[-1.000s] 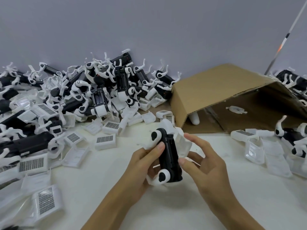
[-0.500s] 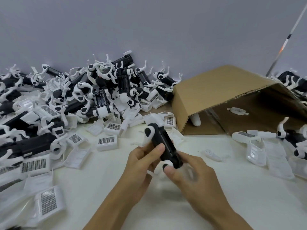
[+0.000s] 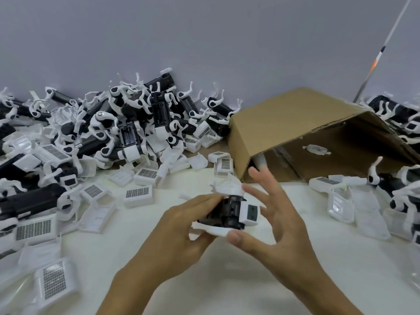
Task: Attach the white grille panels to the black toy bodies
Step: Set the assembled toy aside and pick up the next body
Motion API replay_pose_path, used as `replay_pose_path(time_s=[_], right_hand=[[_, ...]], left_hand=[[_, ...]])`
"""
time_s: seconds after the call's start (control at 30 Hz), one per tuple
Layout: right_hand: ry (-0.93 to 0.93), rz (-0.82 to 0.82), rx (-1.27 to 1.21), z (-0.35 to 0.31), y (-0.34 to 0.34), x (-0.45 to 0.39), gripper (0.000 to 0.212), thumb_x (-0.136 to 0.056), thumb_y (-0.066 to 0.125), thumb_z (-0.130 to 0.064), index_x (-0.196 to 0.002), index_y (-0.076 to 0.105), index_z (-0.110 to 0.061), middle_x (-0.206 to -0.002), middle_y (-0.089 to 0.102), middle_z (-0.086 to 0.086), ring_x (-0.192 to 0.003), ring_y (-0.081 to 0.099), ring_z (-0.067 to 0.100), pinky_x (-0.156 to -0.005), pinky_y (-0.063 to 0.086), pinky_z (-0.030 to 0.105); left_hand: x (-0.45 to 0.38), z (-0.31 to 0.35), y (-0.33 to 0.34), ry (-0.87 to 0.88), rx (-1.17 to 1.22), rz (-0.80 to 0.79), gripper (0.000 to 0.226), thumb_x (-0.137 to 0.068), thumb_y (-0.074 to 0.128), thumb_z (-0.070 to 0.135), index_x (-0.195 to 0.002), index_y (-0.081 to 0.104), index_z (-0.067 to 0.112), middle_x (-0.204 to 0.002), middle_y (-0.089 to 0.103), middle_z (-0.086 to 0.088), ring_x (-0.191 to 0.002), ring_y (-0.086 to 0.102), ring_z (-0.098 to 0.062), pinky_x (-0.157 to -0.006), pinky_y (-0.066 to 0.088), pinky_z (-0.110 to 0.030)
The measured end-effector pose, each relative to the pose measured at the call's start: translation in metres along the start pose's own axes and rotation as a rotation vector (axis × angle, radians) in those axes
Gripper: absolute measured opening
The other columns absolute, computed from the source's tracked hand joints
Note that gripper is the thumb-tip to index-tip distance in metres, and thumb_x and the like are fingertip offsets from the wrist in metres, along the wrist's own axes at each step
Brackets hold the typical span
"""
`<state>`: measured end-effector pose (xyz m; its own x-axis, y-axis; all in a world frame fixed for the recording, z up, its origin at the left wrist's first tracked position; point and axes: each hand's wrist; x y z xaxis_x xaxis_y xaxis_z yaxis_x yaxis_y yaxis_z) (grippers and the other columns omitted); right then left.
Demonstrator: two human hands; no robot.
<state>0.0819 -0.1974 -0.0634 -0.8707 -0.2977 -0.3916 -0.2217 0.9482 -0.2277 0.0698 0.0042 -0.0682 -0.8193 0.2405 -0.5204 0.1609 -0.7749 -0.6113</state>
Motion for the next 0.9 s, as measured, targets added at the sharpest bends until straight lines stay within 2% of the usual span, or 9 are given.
replay_pose_path(time_s=[0.07, 0.17, 0.27, 0.37, 0.47, 0.53, 0.63, 0.77, 0.9], right_hand=[[-0.013, -0.023, 0.010, 0.002, -0.002, 0.001, 0.082, -0.061, 0.087, -0.051, -0.134, 0.052, -0.054, -0.133, 0.061, -0.025, -0.126, 0.057, 0.002, -0.099, 0.048, 0.015], [-0.015, -0.069, 0.063, 0.003, -0.006, 0.001, 0.089, -0.056, 0.094, -0.048, -0.136, 0.055, -0.039, -0.132, 0.064, -0.020, -0.127, 0.058, 0.007, -0.103, 0.049, 0.024], [-0.099, 0.004, 0.192, 0.003, -0.006, 0.002, 0.079, -0.060, 0.095, -0.043, -0.130, 0.060, -0.029, -0.120, 0.068, -0.018, -0.117, 0.063, 0.010, -0.096, 0.051, 0.022], [-0.098, 0.078, 0.178, 0.000, -0.005, 0.003, 0.073, -0.060, 0.089, -0.053, -0.124, 0.064, -0.031, -0.113, 0.069, -0.019, -0.112, 0.065, 0.007, -0.091, 0.050, 0.014], [0.009, 0.101, 0.092, 0.000, -0.001, 0.004, 0.069, -0.056, 0.083, -0.062, -0.119, 0.063, -0.040, -0.111, 0.069, -0.023, -0.111, 0.065, 0.004, -0.091, 0.050, 0.014], [0.032, 0.148, 0.090, 0.001, 0.001, 0.005, 0.067, -0.057, 0.082, -0.063, -0.117, 0.064, -0.040, -0.110, 0.069, -0.024, -0.109, 0.065, 0.003, -0.088, 0.051, 0.012], [0.094, 0.340, 0.018, 0.001, -0.001, 0.001, 0.062, -0.058, 0.082, -0.069, -0.107, 0.068, -0.035, -0.099, 0.070, -0.025, -0.098, 0.066, -0.003, -0.076, 0.051, 0.008], [0.177, 0.508, -0.074, 0.004, -0.002, -0.005, 0.057, -0.061, 0.063, -0.076, -0.091, 0.070, -0.027, -0.081, 0.071, -0.021, -0.083, 0.066, -0.004, -0.064, 0.050, 0.007], [0.156, 0.445, -0.119, 0.004, 0.003, -0.003, 0.077, -0.067, 0.041, -0.098, -0.099, 0.073, -0.036, -0.097, 0.074, -0.015, -0.098, 0.069, 0.007, -0.082, 0.054, 0.024]], left_hand=[[0.002, 0.003, 0.002, -0.017, 0.037, -0.042, 0.055, -0.088, 0.075, 0.007, -0.136, 0.061, 0.030, -0.129, 0.064, 0.023, -0.118, 0.061, -0.003, -0.088, 0.054, -0.023], [0.001, 0.007, 0.003, -0.059, 0.121, -0.069, 0.050, -0.091, 0.070, 0.016, -0.133, 0.060, 0.041, -0.125, 0.066, 0.021, -0.116, 0.063, -0.008, -0.084, 0.055, -0.030], [0.000, 0.009, 0.004, -0.091, 0.171, -0.114, 0.048, -0.091, 0.070, 0.012, -0.130, 0.061, 0.038, -0.118, 0.070, 0.015, -0.111, 0.066, -0.015, -0.084, 0.055, -0.039], [0.001, 0.011, 0.004, -0.110, 0.165, -0.133, 0.039, -0.089, 0.070, 0.028, -0.126, 0.062, 0.038, -0.113, 0.071, 0.015, -0.106, 0.067, -0.015, -0.081, 0.057, -0.043], [0.001, 0.013, 0.007, 0.003, -0.226, -0.030, 0.056, -0.074, 0.077, 0.059, -0.122, 0.071, 0.032, -0.111, 0.072, 0.018, -0.111, 0.066, -0.008, -0.089, 0.056, -0.041], [-0.003, 0.014, 0.014, 0.126, -0.564, 0.156, 0.066, -0.067, 0.075, 0.065, -0.110, 0.078, 0.015, -0.103, 0.076, 0.007, -0.112, 0.068, -0.020, -0.098, 0.049, -0.054], [-0.008, 0.021, 0.022, 0.135, -0.720, 0.375, 0.071, -0.061, 0.080, 0.068, -0.098, 0.073, 0.008, -0.093, 0.071, -0.002, -0.108, 0.063, -0.031, -0.103, 0.039, -0.059], [-0.005, 0.033, 0.045, 0.206, -0.717, 0.472, 0.075, -0.053, 0.094, 0.047, -0.101, 0.046, 0.014, -0.100, 0.059, -0.004, -0.103, 0.048, -0.028, -0.101, 0.035, -0.049], [-0.006, 0.028, 0.048, 0.242, -0.661, 0.571, 0.053, -0.067, 0.088, 0.014, -0.104, 0.050, 0.016, -0.091, 0.066, -0.005, -0.093, 0.052, -0.021, -0.090, 0.046, -0.043]])
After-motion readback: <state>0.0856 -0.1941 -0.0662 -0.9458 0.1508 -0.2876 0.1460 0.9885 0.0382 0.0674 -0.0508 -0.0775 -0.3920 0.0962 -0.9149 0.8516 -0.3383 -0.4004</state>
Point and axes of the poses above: each hand's wrist, its own x-axis away from the middle knuckle, its own y-axis out of the palm, z = x × y
